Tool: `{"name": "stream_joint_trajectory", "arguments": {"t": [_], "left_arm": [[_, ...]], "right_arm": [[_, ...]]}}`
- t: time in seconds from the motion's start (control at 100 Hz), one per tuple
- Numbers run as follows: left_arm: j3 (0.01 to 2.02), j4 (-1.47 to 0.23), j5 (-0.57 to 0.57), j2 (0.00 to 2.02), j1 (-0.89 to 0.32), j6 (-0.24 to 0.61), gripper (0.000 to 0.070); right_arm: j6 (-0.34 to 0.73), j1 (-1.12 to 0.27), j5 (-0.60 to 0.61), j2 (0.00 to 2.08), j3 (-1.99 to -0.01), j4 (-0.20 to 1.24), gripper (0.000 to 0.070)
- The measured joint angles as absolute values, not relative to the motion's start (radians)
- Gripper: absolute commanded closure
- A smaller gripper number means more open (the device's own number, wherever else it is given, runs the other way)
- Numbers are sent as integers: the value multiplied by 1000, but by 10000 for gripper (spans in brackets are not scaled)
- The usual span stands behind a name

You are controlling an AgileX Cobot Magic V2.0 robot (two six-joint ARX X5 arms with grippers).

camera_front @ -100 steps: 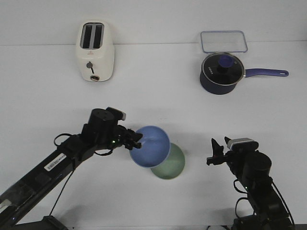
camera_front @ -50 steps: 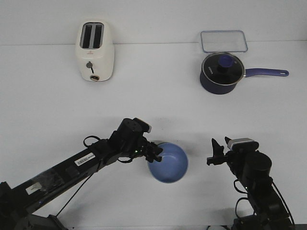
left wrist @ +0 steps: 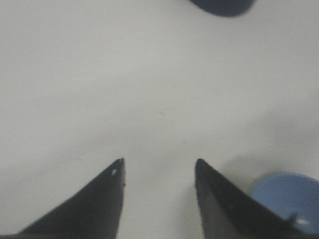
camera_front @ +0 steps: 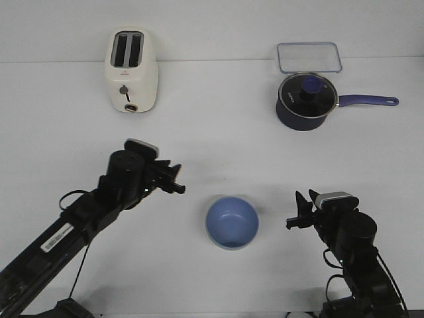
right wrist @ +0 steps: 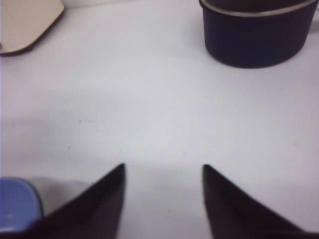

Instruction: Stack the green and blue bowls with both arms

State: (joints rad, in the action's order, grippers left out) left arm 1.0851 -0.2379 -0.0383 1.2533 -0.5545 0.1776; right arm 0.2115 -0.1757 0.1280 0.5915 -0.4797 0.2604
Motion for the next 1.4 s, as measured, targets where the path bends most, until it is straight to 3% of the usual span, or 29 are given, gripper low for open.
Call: {"name": "stream_joint_trajectory", "arguments": {"t": [0.23,0.41,0.57,0.78,1.4], "left_arm": [[1026,-176,25,1031,-358,72,686],[669,115,30,741,-221,57,687],[413,300,35,581,-139,104,686],[406,313,35,576,-129,167,685],[406,321,35,575,-129,175,685]], "right_arm": [[176,-176,93,398,-458,271,700],[162,-175,-19,176,-405,213,700],[162,-175,-30,170,-382,226,700],[162,-176,-30,171,-382,220,700],[162,-176,-31,171,-382,220,700]]}}
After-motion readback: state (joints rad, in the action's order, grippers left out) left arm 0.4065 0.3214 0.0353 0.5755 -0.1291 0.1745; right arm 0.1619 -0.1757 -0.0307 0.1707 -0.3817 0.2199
